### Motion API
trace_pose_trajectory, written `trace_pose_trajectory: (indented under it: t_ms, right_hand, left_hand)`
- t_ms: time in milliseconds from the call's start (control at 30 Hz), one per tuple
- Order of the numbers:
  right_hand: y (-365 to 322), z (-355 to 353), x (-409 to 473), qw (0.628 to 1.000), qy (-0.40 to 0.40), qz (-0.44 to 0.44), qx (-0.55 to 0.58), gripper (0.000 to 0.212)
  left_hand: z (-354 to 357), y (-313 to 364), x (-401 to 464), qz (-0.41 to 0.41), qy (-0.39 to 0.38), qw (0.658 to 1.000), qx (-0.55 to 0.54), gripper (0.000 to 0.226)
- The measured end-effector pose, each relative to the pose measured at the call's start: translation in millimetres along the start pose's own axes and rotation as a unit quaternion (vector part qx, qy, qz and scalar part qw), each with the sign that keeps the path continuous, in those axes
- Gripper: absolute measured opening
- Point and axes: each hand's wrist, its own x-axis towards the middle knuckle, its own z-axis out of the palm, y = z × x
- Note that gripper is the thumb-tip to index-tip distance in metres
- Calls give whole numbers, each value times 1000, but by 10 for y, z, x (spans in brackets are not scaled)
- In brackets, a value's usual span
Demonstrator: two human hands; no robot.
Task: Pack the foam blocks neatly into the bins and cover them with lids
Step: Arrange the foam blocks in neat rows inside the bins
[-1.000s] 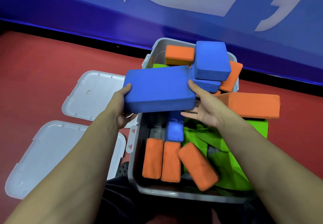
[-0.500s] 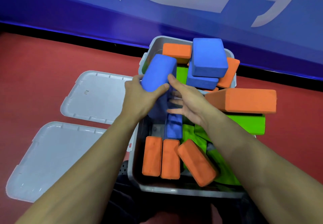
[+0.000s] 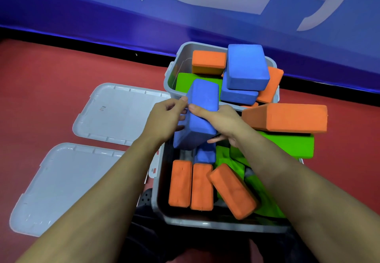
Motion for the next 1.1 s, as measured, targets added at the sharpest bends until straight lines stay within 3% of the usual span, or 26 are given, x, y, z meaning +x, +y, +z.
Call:
trace_pose_trajectory:
  t_ms: [200, 567, 733, 900, 1100]
  right_hand:
    - [61, 31, 56, 1000, 2, 14, -23, 70]
    - [403, 160, 361, 998, 38, 27, -30, 64]
    - [424, 228, 537, 999, 2, 49, -20, 68]
    - [671, 332, 698, 995, -27, 74, -56, 63]
    - [1021, 442, 916, 992, 3, 122, -20, 68]
  left_hand:
    - [-27, -68, 42, -10, 4, 1000, 19, 36]
    - [177, -356, 139, -29, 1, 996, 84, 31]
    - [80, -521, 218, -62, 6, 995, 77, 49]
    - [118, -812, 160, -57, -59, 990, 114, 32]
    - [318, -1123, 248, -60, -32, 991, 119, 34]
